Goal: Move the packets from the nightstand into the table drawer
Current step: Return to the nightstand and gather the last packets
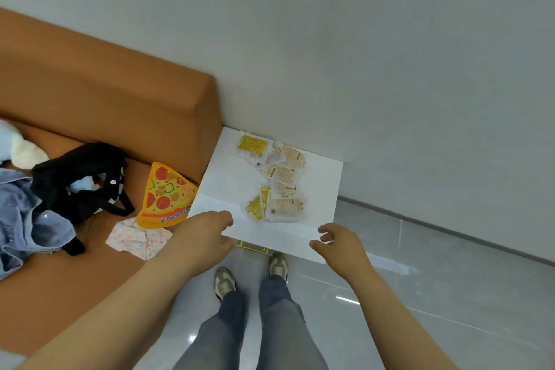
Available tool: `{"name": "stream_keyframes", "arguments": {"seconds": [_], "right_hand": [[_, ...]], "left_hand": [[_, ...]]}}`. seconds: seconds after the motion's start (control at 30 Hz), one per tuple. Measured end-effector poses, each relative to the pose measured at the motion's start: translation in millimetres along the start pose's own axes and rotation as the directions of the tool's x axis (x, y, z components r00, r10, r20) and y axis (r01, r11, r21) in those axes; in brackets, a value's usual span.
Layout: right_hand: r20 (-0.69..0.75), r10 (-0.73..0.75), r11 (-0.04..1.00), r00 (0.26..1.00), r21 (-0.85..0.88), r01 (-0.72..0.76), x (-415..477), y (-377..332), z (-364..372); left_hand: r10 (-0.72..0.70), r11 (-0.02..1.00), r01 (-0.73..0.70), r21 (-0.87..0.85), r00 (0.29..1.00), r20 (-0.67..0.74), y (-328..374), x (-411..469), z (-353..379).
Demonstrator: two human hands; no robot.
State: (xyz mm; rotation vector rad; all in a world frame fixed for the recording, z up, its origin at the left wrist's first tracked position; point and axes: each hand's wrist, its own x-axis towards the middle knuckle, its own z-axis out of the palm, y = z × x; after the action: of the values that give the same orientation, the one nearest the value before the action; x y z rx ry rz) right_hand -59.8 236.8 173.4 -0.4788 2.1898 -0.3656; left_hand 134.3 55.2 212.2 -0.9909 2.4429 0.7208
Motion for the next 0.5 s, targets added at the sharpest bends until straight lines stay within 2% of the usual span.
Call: {"name": "stream_keyframes", "arguments": {"seconds": [0.5], "right_hand": [[0.11,0.212,0.975,0.971,0.043,-0.218,193.7,14.3,88.7]], "left_hand": [[-0.118,0.989,0.13,-0.069,0.982,0.148,-41.7,129.9,81.9]]}}
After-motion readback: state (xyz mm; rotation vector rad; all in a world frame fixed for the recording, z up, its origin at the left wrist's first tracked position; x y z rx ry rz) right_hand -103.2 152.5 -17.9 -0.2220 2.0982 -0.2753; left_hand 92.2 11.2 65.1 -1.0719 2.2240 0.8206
